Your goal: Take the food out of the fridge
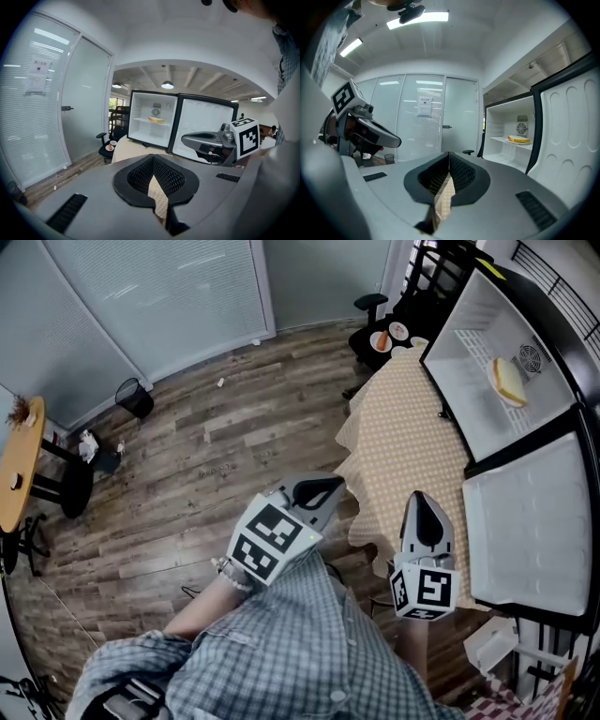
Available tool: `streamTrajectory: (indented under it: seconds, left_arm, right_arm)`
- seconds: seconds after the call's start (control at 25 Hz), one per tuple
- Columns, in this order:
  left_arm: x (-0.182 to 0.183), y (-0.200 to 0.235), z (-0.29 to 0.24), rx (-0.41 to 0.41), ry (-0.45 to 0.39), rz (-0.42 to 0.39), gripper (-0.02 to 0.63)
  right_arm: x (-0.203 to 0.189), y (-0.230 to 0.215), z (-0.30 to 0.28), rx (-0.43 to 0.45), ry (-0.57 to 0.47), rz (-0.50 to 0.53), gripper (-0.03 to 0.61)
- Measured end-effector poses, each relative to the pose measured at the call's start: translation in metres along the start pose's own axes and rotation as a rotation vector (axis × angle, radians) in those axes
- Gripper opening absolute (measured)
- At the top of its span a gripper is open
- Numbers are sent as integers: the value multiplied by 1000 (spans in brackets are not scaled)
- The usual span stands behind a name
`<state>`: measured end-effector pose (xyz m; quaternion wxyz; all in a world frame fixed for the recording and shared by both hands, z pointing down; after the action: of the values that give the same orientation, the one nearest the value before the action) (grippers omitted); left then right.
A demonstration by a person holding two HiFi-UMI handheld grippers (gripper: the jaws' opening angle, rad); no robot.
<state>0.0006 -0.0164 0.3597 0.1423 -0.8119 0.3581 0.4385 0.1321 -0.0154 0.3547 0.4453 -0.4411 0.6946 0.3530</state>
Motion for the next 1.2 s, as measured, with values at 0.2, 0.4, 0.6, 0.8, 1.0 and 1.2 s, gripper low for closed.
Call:
streamTrajectory:
  seconds: [0.2, 0.4, 0.6, 0.8, 1.0, 1.2]
  left_arm:
    - [14, 1, -27, -76, 15, -47, 5]
    - [39, 10, -62, -160, 10, -116, 6]
    - [73, 24, -96, -216, -12, -173, 5]
    - [106, 52, -122, -265, -25, -182, 5]
    - [141, 78, -151, -308, -32, -206, 5]
    - [170, 90, -188, -408, -38, -134, 5]
  right_arm:
    - [-9, -17, -5, -88, 41, 5, 9]
    - [-14, -45, -4, -224, 74, -47, 11]
    - [-11, -81, -23, -314, 83, -114, 9]
    - [15, -109, -62, -364, 80, -134, 11]
    - [41, -124, -94, -406, 88, -123, 9]
    - [48, -139, -111, -481, 96, -151, 9]
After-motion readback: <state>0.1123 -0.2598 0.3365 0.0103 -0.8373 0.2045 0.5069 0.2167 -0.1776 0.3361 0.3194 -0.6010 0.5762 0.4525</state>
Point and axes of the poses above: the fingertips, and each gripper's own axes: z backward along the fingers, y to its left, x out of its top, the point moved 1 cm from there along z, backward along the fingers, and after that the axes turned 12 degrees about y, right-handed, at the moved point
